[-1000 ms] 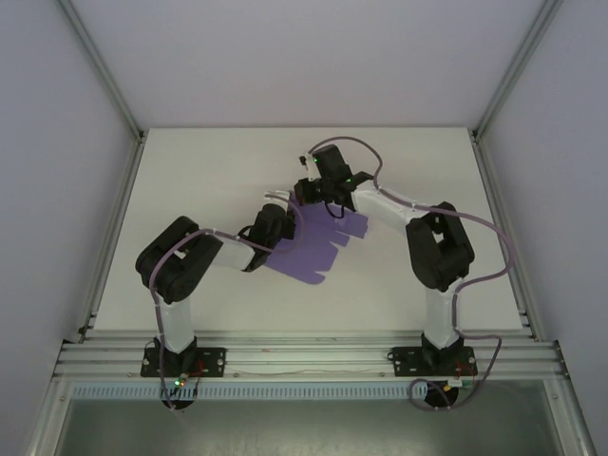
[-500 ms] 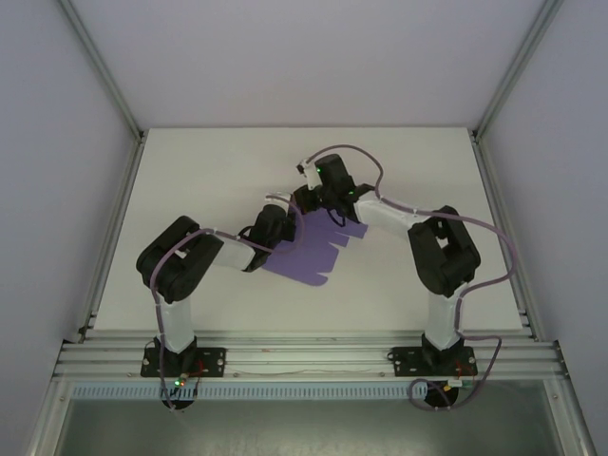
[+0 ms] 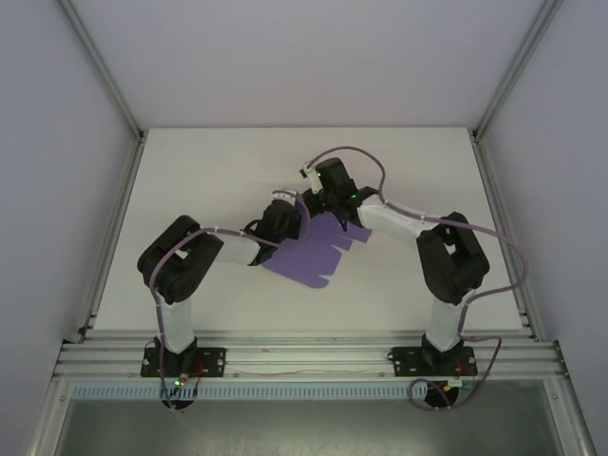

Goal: Assemble paper box

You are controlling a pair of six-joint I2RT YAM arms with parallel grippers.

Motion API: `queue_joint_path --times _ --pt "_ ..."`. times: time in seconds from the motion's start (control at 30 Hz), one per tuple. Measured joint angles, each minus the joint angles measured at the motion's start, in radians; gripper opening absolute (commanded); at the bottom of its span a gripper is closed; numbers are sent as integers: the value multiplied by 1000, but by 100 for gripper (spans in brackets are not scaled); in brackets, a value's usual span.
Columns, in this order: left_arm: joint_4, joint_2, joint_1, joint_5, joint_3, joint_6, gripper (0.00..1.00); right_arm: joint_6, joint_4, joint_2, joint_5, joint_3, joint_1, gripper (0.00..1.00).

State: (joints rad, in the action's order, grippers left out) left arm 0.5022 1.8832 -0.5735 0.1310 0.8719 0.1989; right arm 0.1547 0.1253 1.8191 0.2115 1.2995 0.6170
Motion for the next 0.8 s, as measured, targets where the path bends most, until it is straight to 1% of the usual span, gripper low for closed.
queue_joint_path --times 0.03,0.07,0.13,0.17,0.3,0.37,0.43,0.5,0.6,0.8 --pt "-13 -5 0 15 5 11 0 -11 28 -21 -28 0 -1 41" --pt "-23 -14 3 34 8 21 0 -23 52 -54 -64 -4 -3 54" --pt "-45 -38 6 62 11 41 0 -37 69 -138 -122 -24 -9 91" --pt "-58 -50 9 74 14 55 0 -40 67 -199 -155 -47 -13 100" --pt "-129 -97 13 103 45 98 0 -42 10 -456 -287 -179 -29 100" --pt "-146 -119 13 105 46 115 0 -44 -18 -547 -349 -243 -40 100" --pt "-160 -138 13 104 45 122 0 -55 -21 -587 -385 -287 -60 100" --pt "-166 -153 13 101 43 127 0 -65 -13 -584 -399 -310 -86 100" --pt "-179 -172 13 87 42 135 0 -73 6 -537 -402 -315 -112 100" --pt "-183 -186 13 56 32 142 0 -73 5 -422 -340 -301 -111 100"
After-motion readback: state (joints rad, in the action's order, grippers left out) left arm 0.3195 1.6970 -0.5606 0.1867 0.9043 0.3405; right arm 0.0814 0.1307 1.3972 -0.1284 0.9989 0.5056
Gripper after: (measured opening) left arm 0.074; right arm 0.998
